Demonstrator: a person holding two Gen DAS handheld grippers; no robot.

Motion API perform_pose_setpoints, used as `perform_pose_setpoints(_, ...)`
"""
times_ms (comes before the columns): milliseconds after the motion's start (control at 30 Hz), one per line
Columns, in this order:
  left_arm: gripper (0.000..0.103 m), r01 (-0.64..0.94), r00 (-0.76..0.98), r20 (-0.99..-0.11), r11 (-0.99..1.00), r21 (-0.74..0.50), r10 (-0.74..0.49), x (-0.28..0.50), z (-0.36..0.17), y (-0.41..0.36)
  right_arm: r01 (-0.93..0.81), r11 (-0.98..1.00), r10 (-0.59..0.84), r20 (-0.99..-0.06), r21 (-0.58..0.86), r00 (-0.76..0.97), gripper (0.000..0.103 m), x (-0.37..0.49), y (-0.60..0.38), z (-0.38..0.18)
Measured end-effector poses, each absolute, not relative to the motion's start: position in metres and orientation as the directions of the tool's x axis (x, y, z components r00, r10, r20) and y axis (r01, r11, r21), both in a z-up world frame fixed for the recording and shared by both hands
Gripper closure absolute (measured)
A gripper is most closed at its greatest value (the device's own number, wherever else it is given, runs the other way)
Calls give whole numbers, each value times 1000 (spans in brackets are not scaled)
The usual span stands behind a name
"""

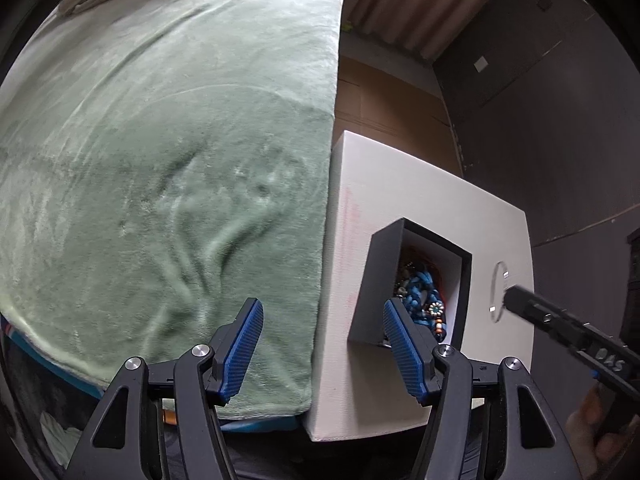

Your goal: Organize jewelry

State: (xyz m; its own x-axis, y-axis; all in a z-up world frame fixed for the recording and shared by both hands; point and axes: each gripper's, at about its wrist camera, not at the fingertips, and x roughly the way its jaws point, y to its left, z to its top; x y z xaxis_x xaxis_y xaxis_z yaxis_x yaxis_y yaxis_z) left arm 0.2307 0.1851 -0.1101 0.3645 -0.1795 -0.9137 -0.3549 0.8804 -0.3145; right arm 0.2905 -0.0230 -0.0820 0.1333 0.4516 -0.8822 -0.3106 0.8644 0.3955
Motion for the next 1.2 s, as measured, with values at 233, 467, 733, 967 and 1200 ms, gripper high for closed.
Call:
perform_pose_setpoints(233, 39, -397, 379, -908, 855, -335, -180, 229, -113, 196, -242, 897, 398, -914, 369, 82, 56, 290, -44, -99)
perform_pose_setpoints(467, 31, -343, 391, -899, 874, -343, -199, 229, -104, 172, -232, 901, 400, -907, 365, 128, 44, 280, -70, -80)
perform_pose_setpoints(733, 24, -276, 408, -894, 908, -316, -187, 221, -89, 142, -216, 910, 395, -900, 355, 185, 35, 260, -95, -70)
perform_pose_setpoints(967, 14, -197, 447, -877, 936, -291, -178, 206, -72, 113, -164, 929, 365, -894, 332, 258, 9, 241, -132, -60)
perform_pose_setpoints(1200, 0, -118, 505, -852, 967, -227, -138, 182, -49, 84, -128, 942, 335, -876, 310, 347, 0, 218, -164, -45)
